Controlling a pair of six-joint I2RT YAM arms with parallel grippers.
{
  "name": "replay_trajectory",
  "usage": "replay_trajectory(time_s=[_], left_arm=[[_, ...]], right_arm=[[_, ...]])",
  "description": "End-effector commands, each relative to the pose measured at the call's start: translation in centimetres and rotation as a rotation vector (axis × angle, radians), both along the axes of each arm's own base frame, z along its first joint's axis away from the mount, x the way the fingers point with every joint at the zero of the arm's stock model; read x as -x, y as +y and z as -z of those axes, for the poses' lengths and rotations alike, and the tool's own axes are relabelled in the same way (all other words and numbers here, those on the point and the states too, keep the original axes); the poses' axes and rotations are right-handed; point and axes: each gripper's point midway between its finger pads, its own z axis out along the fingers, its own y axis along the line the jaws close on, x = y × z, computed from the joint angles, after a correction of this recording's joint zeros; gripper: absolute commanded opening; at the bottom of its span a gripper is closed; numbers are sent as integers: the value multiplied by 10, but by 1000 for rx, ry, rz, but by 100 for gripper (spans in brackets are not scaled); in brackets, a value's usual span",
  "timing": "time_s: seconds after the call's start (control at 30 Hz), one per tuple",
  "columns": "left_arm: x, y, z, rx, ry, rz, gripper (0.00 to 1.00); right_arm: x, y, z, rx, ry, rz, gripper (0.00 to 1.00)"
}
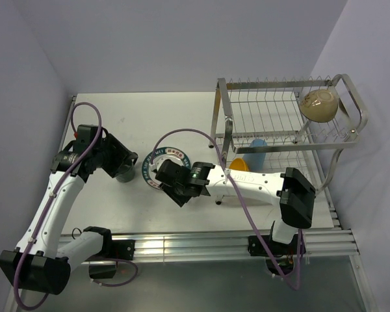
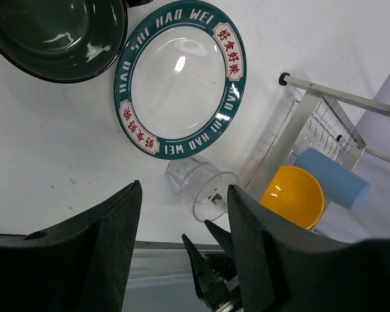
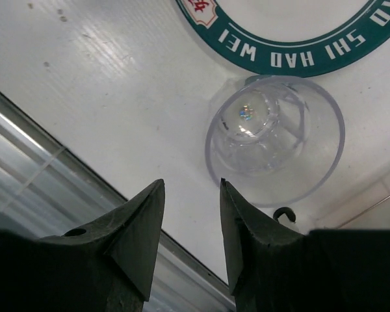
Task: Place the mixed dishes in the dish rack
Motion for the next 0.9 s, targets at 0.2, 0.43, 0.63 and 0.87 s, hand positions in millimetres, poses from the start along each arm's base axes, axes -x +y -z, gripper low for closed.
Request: replay_trajectory(time_s=[0.2,0.43,0.63,0.87], left_arm=[[6,-6,-5,35,-13,24,60],[7,-2,-7,15,-15,20,61],[4,-4,-16,27,-43,29,61],[-10,-19,-79,89,-301,122,66]], right_arm=[[-27,12,8,14,-56,-9,45],[-26,13,21,33,-43,-17,34],[-32,14,9,19,-84,1,4],[-40,35,-91,-167,-134,47,0]])
